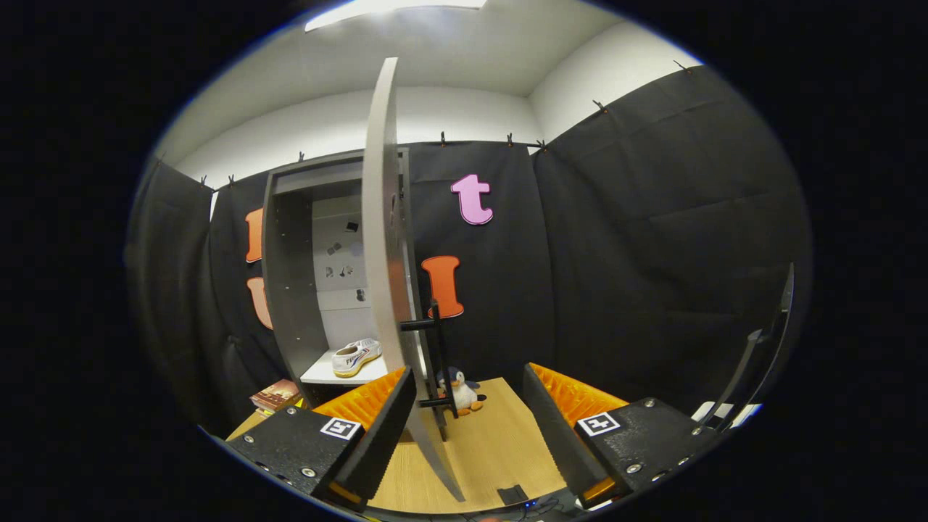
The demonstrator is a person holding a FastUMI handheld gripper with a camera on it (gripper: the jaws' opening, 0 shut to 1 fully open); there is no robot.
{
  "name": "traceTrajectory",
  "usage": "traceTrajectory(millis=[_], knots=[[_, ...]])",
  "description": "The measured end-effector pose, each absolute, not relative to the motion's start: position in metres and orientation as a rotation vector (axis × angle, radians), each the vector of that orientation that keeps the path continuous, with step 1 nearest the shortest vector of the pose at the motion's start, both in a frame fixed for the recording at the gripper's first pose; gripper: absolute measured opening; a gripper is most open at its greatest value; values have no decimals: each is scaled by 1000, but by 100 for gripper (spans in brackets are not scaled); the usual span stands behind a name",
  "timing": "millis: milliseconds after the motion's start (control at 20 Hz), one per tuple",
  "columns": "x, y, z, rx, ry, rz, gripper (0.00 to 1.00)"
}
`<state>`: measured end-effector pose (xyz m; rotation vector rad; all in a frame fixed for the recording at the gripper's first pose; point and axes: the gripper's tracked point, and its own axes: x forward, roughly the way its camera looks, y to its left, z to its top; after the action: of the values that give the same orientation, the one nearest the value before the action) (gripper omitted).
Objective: Open the shoe cabinet door, grab the shoes and put them into the shoe cabinet, then close the shoe cabinet door.
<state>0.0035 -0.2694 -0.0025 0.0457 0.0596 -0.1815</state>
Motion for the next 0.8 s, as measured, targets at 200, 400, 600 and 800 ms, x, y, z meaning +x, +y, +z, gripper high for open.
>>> traceTrajectory(millis=[200, 400, 600, 800], knots=[[23, -275, -4, 36, 61, -114, 93], [31, -271, -5, 17, 62, -48, 93], [31, -266, -4, 17, 54, -20, 91], [28, -261, -2, 24, 58, -2, 90]])
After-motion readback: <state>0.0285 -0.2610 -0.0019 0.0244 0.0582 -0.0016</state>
